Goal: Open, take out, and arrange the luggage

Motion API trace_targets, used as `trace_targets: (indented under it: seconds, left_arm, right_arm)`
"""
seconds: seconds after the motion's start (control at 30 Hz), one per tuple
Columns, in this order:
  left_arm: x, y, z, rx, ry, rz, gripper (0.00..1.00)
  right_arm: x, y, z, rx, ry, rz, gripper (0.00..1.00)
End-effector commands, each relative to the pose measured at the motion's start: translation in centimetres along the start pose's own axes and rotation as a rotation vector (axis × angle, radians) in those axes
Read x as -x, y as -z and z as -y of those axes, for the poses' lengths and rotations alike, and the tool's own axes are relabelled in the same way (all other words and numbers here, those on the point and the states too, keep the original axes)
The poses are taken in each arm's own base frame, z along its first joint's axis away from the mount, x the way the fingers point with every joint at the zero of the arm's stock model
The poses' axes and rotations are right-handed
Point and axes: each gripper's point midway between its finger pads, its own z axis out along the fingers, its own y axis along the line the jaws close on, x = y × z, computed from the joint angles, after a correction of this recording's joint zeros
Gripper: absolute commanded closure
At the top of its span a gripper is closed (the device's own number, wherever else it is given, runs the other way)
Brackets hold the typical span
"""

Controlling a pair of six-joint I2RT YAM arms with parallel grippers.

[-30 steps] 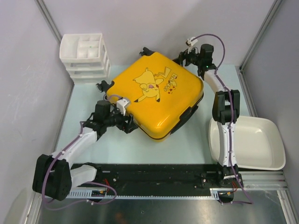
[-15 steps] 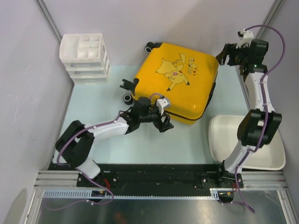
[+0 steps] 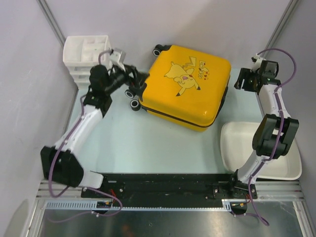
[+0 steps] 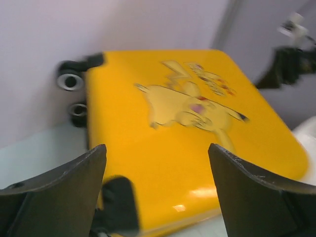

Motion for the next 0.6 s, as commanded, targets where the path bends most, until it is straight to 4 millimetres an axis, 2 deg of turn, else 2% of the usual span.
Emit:
trace_targets:
  seconds: [0.0,0.03,0.07,0.1,0.13,0.17,0.23,0.3,0.33,0.37,0.4,0.43,0.47,0.5,0.53,0.57]
  left_arm:
    - [-1.8,-3.4,-8.1,0.259,0.046,-0.056,0.12]
    - [-1.0,-4.1,-9.6,0.316,0.036,-0.037,0.11]
    - [-3.0,-5.2,-11.4,0.341,0.035,-0.077,0.12]
    - [-3.7,-5.8,-12.4,0.364,0.033,-0.09,0.12]
    - [-3.2,-6.4,-13.3,0.392,0.021,-0.077,0.12]
    - [-5.6,-7.3,-14.8,0.416,0.017,-0.123,0.13]
    - [-6.1,-8.1,-16.0,0.439,-0.004,-0.136,0.14]
    - [-8.0,-8.4,-16.9,0.446,-0.028,-0.178,0.15]
    - [-9.0,-8.0,-16.8,0.437,-0.026,-0.202,0.16]
    - [-9.7,-7.7,-16.3,0.408,-0.016,-0.219,0.16]
    - [-9.0,-6.9,-15.4,0.383,-0.012,-0.211,0.17]
    - [-11.5,-5.8,-14.7,0.363,0.017,-0.26,0.17]
    - [-12.0,-4.9,-14.1,0.345,0.046,-0.27,0.18]
    - [-12.4,-4.2,-12.4,0.273,0.07,-0.28,0.19]
    - [-13.5,-2.5,-11.2,0.26,0.096,-0.302,0.2]
    - [-13.9,-1.7,-10.3,0.245,0.123,-0.31,0.21]
  right_arm:
    - [-1.7,-1.0,-0.2,-0.033,-0.031,-0.064,0.31]
    - [-2.5,-1.2,-0.5,-0.03,-0.029,-0.084,0.3]
    - [-2.8,-1.3,-0.7,-0.029,-0.026,-0.089,0.3]
    - [-3.2,-1.4,-0.9,-0.023,-0.024,-0.099,0.3]
    - [-3.6,-1.6,-1.6,-0.009,-0.013,-0.11,0.31]
    - [-4.3,-1.9,-1.8,-0.003,-0.002,-0.126,0.31]
    - [-5.2,-2.4,-2.4,0.018,0.021,-0.146,0.31]
    - [-6.0,-3.5,-3.5,0.072,0.04,-0.15,0.3]
    - [-6.2,-3.9,-4.1,0.098,0.049,-0.145,0.31]
    - [-6.4,-4.4,-5.5,0.148,0.065,-0.143,0.31]
    - [-6.5,-5.4,-6.2,0.179,0.079,-0.134,0.31]
    - [-6.3,-5.8,-7.2,0.21,0.102,-0.123,0.31]
    - [-6.5,-6.2,-9.0,0.27,0.125,-0.116,0.31]
    - [-6.2,-6.9,-10.1,0.304,0.146,-0.096,0.31]
    - [-6.1,-7.3,-11.0,0.33,0.157,-0.09,0.31]
    - [-6.0,-7.4,-12.0,0.37,0.166,-0.081,0.31]
